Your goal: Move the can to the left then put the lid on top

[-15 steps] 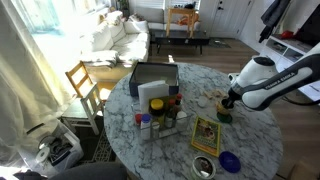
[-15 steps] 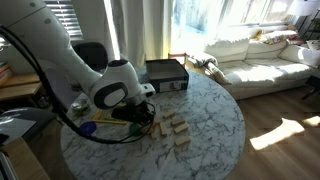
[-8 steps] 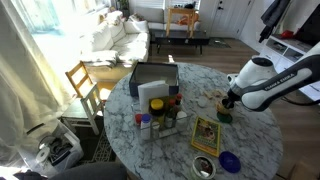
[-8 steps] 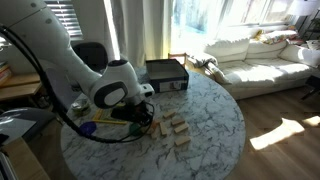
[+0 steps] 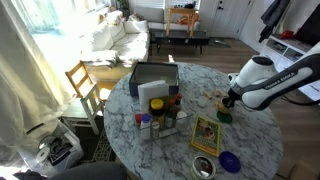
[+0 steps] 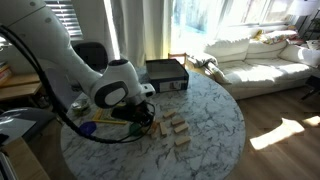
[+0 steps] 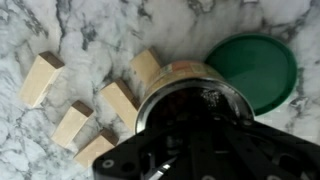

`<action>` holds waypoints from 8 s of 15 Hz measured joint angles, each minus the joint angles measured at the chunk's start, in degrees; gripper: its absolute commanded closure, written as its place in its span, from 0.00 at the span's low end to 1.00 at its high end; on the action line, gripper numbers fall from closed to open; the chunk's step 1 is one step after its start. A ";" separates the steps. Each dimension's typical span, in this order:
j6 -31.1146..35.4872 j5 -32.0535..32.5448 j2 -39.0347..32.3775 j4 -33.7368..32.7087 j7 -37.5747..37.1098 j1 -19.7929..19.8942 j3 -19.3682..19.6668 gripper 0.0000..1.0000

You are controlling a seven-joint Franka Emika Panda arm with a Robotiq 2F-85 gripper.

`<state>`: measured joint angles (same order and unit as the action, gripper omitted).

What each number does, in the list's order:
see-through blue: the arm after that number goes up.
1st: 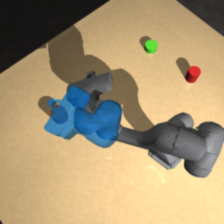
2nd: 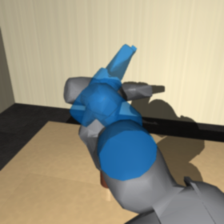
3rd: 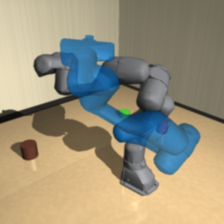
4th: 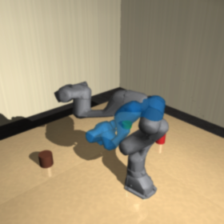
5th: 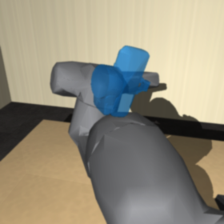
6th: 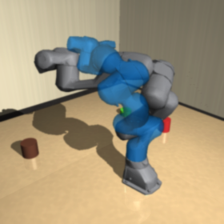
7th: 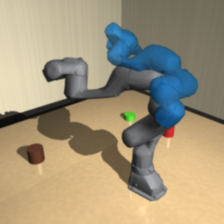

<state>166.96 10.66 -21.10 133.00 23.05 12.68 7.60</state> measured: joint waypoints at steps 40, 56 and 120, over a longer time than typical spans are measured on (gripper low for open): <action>-23.29 -33.96 18.18 5.56 53.39 28.72 -23.80 1.00; -28.50 -34.67 19.26 13.93 67.56 5.73 -1.54 1.00; -3.80 -17.57 0.40 0.74 4.81 4.80 -3.50 1.00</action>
<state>163.15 -6.91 -20.70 133.74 27.86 17.49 4.10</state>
